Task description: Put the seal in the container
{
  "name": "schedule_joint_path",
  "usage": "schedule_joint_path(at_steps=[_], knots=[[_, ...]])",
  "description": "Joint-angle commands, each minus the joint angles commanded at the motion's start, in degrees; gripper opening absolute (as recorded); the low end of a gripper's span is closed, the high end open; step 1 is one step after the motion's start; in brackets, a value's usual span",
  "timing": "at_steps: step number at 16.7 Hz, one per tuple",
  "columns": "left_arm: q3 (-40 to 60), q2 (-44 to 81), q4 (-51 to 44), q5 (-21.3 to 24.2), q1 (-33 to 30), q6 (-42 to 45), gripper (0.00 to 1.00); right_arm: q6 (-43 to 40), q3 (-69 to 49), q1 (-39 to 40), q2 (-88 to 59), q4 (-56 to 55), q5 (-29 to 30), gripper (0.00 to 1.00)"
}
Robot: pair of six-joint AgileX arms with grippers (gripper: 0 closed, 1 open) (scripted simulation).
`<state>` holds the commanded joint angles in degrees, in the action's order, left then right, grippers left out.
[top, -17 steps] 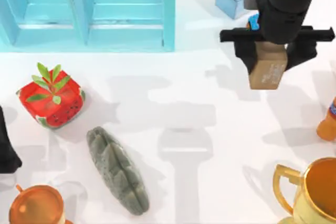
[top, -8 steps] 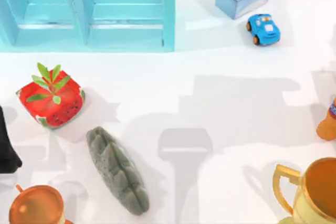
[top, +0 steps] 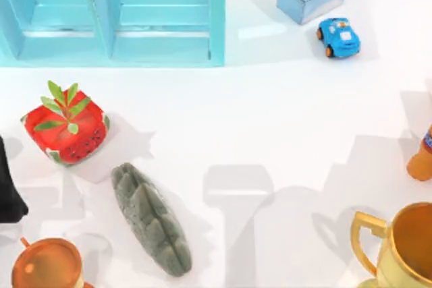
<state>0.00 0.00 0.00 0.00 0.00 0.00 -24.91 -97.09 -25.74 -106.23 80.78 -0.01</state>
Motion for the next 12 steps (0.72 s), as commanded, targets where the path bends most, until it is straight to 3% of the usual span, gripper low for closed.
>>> schedule_joint_path(at_steps=[5, 12], knots=[[0.0, 0.0, 0.0, 0.0, 0.0, 0.0, 1.0, 0.23, 0.79, 0.11, -0.32, -1.1, 0.11, 0.0], [0.0, 0.0, 0.0, 0.0, 0.0, 0.0, 1.0, 0.23, 13.54, 0.18, -0.59, -14.11, 0.01, 0.0]])
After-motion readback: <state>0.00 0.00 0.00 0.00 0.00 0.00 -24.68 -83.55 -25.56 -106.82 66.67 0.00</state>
